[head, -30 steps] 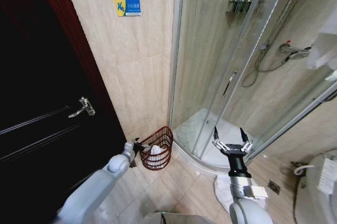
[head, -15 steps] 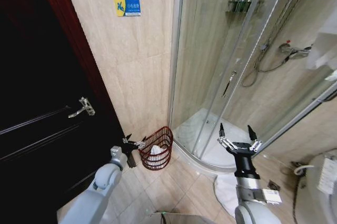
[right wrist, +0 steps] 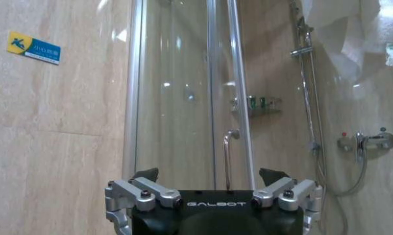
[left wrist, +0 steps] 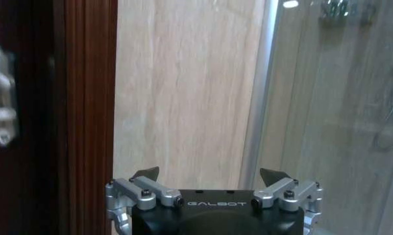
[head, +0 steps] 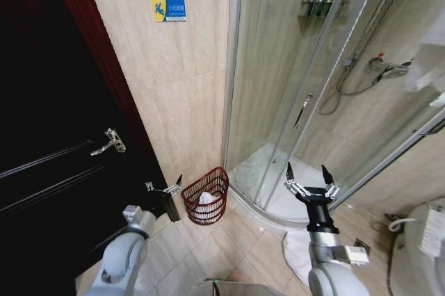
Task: Discard the used towel into the hamper.
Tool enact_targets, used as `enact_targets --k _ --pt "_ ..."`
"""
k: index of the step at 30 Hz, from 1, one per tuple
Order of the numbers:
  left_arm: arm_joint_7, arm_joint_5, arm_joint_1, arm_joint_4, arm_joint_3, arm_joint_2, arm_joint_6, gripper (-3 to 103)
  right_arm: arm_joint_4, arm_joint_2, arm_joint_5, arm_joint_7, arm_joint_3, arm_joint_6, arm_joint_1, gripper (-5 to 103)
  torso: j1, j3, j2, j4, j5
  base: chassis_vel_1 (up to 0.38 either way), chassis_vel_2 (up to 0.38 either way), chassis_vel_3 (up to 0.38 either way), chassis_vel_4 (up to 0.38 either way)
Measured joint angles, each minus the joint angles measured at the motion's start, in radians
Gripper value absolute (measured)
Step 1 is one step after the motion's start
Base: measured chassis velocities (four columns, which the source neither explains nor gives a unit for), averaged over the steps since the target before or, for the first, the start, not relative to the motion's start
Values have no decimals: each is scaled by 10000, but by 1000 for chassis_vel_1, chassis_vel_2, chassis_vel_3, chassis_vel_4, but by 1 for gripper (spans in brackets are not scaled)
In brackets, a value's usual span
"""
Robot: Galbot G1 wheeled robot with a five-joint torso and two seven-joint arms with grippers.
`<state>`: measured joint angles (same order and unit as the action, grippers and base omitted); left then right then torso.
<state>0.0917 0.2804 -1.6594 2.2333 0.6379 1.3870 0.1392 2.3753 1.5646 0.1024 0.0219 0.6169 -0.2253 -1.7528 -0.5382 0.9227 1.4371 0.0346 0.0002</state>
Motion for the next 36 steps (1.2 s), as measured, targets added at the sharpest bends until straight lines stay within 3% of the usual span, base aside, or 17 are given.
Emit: enact_targets --k 20,36 --pt "-382 -491 -791 1534 258 465 198 100 413 168 -232 44 -121 -231 -8 100 0 0 0 0 -2 0 0 0 0" --pt "-312 -389 -813 1558 192 499 289 100 453 225 -208 -17 -111 -400 -41 100 0 0 0 0 -1 0 0 0 0"
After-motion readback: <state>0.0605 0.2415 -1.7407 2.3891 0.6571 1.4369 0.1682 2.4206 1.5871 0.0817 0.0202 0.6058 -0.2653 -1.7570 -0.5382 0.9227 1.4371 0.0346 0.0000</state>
